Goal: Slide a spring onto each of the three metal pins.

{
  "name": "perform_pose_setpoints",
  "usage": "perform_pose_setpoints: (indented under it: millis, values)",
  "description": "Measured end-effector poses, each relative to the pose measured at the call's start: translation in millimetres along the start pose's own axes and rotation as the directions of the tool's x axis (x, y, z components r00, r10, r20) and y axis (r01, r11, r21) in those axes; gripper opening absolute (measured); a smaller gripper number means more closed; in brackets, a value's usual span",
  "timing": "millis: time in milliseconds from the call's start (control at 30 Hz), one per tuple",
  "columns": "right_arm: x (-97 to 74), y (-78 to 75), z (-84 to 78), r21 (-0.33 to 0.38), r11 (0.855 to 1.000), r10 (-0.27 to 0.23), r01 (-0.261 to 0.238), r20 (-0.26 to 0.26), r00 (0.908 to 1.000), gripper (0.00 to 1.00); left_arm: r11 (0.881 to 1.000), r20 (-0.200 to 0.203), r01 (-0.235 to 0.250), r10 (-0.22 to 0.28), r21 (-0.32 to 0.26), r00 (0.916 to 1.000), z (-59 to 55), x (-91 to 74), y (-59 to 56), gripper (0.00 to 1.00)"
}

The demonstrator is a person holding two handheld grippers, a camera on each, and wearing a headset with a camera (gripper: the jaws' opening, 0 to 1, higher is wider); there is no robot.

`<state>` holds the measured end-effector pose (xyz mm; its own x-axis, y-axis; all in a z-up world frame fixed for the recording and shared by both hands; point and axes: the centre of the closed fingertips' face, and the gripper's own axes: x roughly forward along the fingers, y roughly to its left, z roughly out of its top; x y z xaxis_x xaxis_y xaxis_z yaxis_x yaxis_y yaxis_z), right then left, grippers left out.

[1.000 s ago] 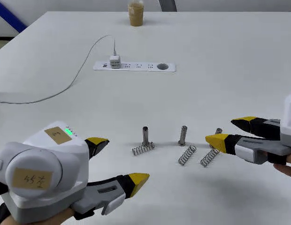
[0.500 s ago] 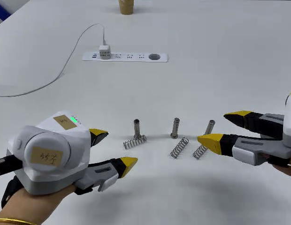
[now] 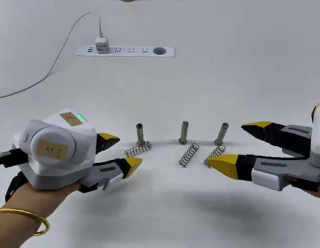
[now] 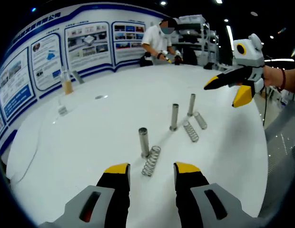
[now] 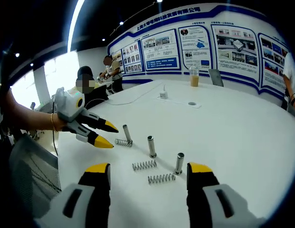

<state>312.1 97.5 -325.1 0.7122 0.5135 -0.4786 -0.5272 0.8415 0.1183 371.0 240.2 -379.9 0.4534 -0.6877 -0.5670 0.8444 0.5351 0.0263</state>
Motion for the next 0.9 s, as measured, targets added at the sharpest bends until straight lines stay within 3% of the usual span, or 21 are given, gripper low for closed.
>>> perform_pose_setpoints:
  millis: [500,900]
  values:
    - [0.1,3.0,-15.9,0.044,0.999,-0.012,0.013,-0.028,0.9995,0.65,0.999,-0.045,0.045,-0.044,0.014,0.9980,-14.5,15.7,4.8,0.20]
    - [-2.1,2.7,-20.4,0.074,0.997,-0.026,0.029,-0.039,0.9989,0.60,0.997,-0.050,0.057,-0.055,0.059,0.9973,-14.0,14.6,0.3,0.11]
